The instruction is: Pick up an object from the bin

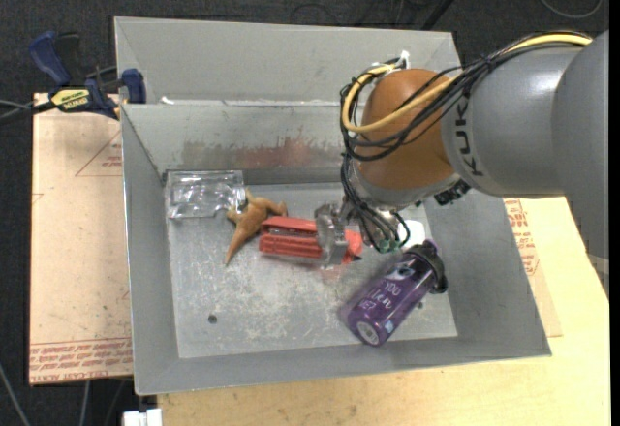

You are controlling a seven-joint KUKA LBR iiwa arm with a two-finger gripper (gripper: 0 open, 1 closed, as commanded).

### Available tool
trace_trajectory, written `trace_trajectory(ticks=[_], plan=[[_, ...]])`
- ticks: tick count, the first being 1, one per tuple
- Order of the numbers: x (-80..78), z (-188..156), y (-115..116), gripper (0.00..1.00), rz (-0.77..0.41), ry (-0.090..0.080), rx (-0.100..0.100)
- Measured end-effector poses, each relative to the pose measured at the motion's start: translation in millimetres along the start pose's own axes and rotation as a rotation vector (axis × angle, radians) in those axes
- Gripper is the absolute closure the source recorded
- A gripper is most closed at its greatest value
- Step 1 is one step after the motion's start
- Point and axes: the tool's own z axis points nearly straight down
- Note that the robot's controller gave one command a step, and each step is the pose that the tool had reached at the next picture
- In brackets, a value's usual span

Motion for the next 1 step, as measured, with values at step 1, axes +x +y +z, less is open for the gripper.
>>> trace_trajectory(ticks=[1], plan=[[-0.4, -12.7, 0.2, 1.00, 0.000, -0.001, 0.000]])
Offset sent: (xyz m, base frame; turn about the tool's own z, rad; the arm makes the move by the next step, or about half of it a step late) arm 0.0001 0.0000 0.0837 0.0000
